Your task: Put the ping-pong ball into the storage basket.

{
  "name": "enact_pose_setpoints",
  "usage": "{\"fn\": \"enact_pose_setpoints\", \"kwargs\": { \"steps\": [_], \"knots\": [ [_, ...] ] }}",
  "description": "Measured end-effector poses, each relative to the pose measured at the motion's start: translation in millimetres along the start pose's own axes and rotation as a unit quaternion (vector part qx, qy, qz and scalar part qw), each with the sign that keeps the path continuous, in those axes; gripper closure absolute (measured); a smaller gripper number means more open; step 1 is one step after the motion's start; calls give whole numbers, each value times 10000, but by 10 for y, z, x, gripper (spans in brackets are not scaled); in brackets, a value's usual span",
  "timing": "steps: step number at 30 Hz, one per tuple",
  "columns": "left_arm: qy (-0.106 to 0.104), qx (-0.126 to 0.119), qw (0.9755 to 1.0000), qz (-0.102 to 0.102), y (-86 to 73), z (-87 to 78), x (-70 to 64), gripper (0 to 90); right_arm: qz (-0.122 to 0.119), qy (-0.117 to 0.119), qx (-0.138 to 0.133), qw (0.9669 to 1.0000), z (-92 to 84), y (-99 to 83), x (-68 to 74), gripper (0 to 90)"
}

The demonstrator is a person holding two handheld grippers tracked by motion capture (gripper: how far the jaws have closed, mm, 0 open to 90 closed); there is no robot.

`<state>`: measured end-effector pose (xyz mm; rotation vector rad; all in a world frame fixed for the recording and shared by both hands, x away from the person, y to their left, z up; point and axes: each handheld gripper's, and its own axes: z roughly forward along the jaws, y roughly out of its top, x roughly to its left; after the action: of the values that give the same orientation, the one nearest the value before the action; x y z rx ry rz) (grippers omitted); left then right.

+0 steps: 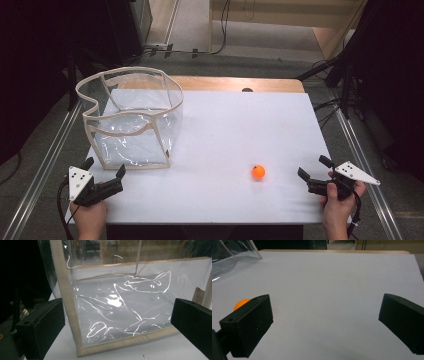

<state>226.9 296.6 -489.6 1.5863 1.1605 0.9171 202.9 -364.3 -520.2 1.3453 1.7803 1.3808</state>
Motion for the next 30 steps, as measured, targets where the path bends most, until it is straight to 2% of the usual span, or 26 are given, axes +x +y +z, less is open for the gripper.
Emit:
{"fn": "enact_pose_setpoints", "kwargs": {
  "steps": [7,12,13,17,19,22,24,27,30],
  "knots": [
    [16,-13,10000,56,-7,-1,-17,0,-191,-127,-56,9997,5,8,39,0],
    [16,2,10000,96,-8,-4,-20,0,-356,-65,-175,9992,27,43,93,0],
    [18,5,10000,90,-7,-3,-21,0,-403,-69,-131,9991,36,62,103,0],
    [48,-5,10000,83,-8,1,-23,0,-682,168,-192,9973,49,132,153,0],
    [44,11,9999,109,-8,-3,-27,0,-788,207,-177,9965,49,165,185,0],
    [37,-2,9999,147,-13,-6,-38,0,-657,377,-155,9970,33,204,222,0],
    [56,0,9998,172,-14,-4,-46,0,-639,426,79,9970,26,227,256,0],
    [43,7,9998,190,-16,-10,-48,0,-623,647,245,9957,48,258,303,0],
    [51,-3,9998,197,-17,-12,-48,0,-631,843,286,9940,94,286,341,0]
  ]
}}
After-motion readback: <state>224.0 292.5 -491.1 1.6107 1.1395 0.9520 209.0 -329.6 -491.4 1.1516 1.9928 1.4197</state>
